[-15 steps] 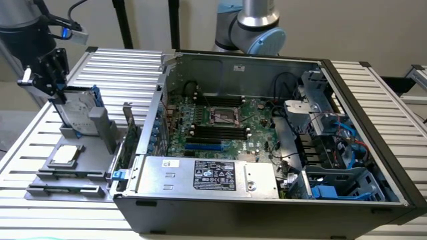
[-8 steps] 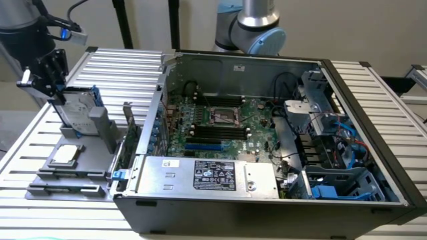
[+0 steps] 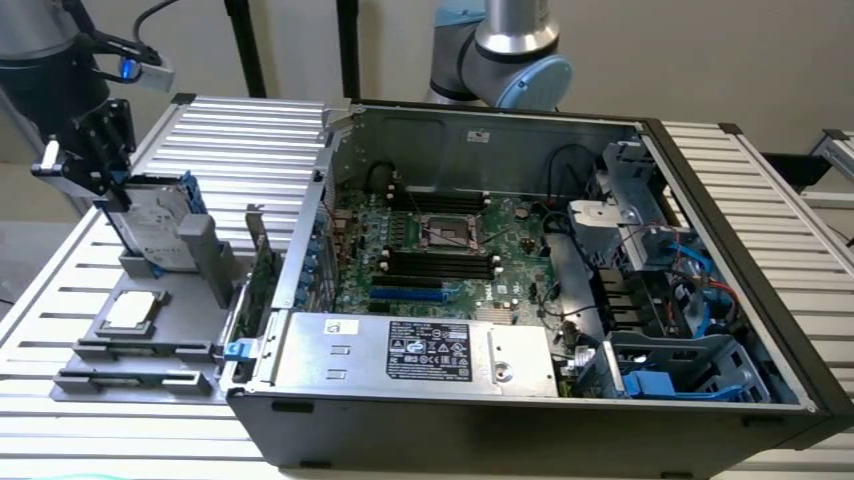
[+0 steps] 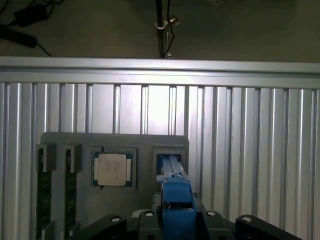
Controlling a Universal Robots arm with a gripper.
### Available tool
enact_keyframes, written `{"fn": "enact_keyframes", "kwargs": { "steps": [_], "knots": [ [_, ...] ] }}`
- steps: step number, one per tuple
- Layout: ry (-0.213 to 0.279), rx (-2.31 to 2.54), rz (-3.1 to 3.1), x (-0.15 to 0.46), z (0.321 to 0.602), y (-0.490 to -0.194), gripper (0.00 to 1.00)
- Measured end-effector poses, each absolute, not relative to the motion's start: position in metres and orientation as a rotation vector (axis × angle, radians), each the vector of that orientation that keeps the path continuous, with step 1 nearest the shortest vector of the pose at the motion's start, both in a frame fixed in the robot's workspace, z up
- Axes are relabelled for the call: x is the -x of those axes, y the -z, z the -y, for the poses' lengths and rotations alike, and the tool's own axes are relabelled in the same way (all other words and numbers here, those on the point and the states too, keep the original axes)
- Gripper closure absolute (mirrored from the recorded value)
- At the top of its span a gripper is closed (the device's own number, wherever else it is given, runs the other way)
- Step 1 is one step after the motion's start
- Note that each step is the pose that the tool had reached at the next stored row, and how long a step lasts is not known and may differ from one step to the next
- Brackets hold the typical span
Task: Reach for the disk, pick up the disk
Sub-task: 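Pick up the disk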
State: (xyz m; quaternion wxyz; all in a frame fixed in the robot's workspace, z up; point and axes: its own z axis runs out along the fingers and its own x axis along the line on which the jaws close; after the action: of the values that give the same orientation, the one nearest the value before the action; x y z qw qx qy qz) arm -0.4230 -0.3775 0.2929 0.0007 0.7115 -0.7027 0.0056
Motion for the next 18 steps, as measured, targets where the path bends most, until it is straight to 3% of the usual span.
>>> {"fn": "enact_keyframes", "kwargs": {
  "steps": [11,18],
  "knots": [
    [-0.017,-2.234,2.206,0.423,0.378,-0.296,0.67],
    [-0.017,-2.234,2.206,0.423,0.377,-0.318,0.67]
  ]
}}
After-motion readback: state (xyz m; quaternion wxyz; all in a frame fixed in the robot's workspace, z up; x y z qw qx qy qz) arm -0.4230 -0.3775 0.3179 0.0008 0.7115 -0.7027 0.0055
